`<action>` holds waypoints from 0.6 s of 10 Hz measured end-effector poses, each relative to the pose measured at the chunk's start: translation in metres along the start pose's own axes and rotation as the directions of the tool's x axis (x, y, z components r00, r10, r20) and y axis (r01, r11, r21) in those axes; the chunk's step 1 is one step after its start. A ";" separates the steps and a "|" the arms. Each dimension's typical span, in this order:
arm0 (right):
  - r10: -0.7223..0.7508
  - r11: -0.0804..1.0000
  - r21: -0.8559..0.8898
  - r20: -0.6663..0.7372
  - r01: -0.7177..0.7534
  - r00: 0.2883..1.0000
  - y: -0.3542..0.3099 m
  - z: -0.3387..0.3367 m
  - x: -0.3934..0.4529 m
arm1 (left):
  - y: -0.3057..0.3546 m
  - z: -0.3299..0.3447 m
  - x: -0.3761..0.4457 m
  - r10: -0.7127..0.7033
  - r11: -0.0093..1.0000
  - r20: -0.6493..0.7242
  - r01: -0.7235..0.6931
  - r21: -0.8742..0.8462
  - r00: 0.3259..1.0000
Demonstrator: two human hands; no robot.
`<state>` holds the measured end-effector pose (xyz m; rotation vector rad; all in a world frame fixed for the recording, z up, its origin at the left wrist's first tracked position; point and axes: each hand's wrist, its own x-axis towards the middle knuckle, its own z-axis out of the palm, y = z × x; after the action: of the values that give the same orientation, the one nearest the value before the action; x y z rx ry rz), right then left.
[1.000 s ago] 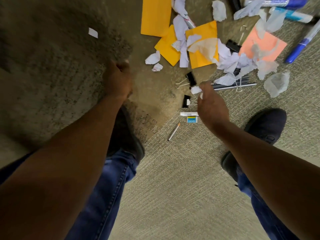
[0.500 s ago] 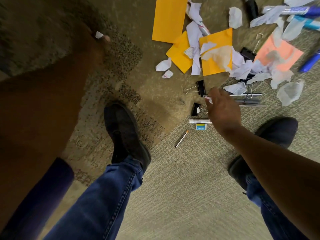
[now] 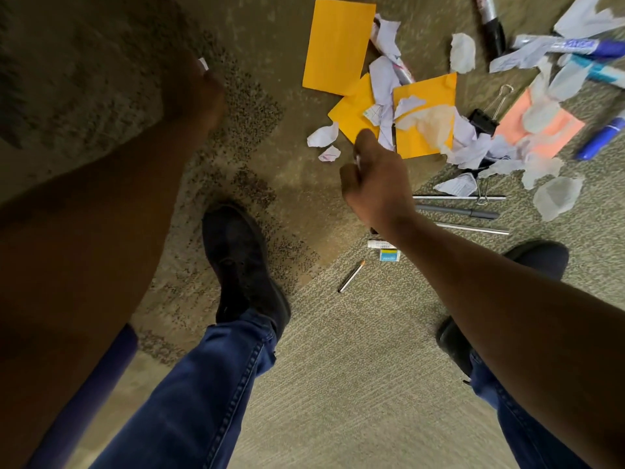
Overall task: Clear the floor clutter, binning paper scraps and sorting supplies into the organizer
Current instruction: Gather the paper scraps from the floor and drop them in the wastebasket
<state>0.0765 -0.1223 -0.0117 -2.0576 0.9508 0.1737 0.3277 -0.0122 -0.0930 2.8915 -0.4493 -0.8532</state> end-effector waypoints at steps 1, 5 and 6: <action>-0.023 0.997 -0.077 -0.019 0.022 1.000 -0.009 0.011 0.008 | 0.024 -0.019 -0.025 0.018 1.000 0.050 -0.017 -0.023 0.999; 0.156 0.974 -0.168 -0.004 -0.154 0.988 -0.005 0.039 0.016 | 0.071 0.007 -0.094 0.517 0.852 0.195 -0.481 -0.206 0.834; 0.131 0.975 -0.181 0.003 -0.128 0.991 -0.002 0.040 0.017 | 0.070 0.009 -0.094 0.588 0.804 0.192 -0.542 -0.243 0.786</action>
<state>0.0983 -0.1016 -0.0434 -2.1558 1.0956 0.3557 0.2298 -0.0507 -0.0406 2.2649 -1.1361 -1.0817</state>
